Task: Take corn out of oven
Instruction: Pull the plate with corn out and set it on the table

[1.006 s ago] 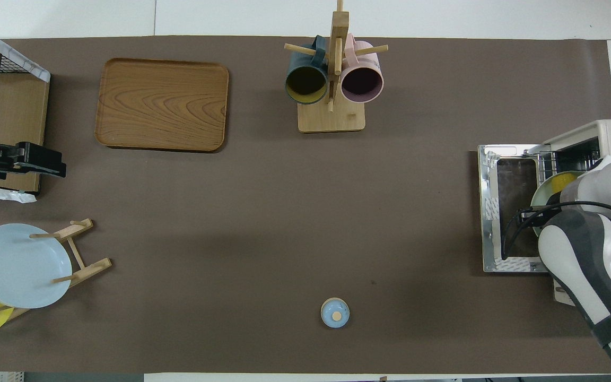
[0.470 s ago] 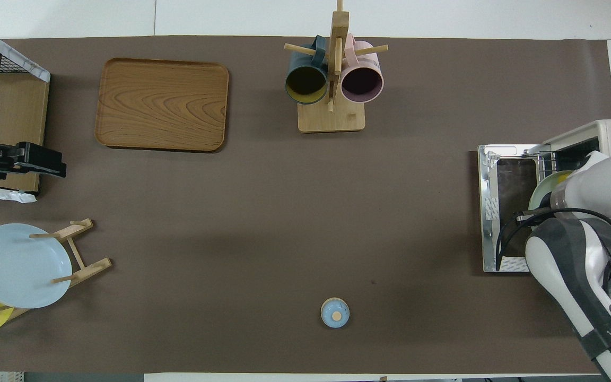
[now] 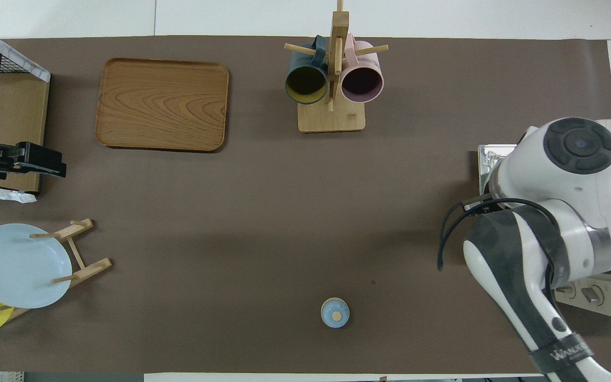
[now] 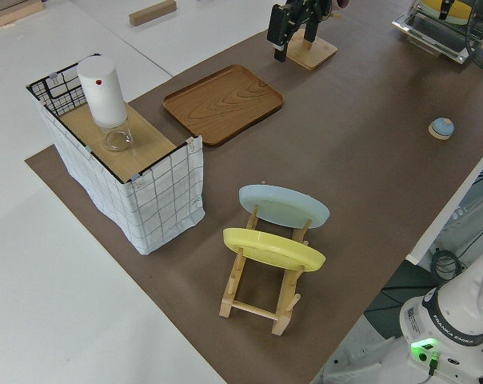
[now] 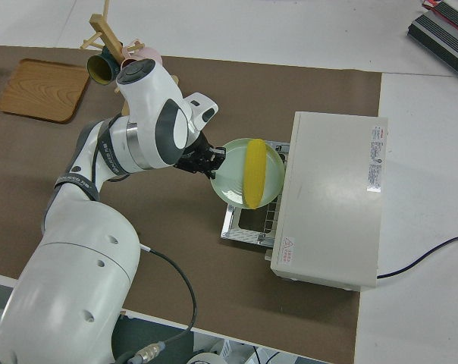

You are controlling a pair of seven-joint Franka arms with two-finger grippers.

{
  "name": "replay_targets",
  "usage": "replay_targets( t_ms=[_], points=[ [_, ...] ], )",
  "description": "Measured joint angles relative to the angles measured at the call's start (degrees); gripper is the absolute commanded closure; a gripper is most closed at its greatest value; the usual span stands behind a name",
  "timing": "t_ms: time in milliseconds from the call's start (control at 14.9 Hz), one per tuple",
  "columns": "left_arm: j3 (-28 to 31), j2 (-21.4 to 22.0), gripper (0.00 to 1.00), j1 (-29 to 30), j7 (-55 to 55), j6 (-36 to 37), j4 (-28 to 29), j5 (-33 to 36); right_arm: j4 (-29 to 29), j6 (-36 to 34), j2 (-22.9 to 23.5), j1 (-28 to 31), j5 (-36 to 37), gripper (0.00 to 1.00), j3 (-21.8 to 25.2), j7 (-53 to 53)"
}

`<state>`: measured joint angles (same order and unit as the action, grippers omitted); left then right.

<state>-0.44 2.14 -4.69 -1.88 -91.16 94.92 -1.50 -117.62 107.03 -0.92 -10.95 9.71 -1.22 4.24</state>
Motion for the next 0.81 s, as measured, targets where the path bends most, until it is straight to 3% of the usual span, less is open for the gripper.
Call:
replay_targets(
  t_ms=[268,604,805],
  points=[
    [0.00,0.00,0.00,0.00,0.00,-0.16,0.00,0.00,11.70,-4.96,7.77,-12.51,0.06,1.00,-0.33,15.75],
    [0.04,0.00,0.00,0.15,0.01,-0.30,0.01,0.00,27.29,-6.68,22.96,-23.14,-0.29,1.00,-0.90,32.25],
    [0.04,0.00,0.00,0.42,0.02,-0.69,0.16,0.00,33.67,-3.67,30.47,-25.94,-0.52,1.00,-2.65,38.32]
  ],
)
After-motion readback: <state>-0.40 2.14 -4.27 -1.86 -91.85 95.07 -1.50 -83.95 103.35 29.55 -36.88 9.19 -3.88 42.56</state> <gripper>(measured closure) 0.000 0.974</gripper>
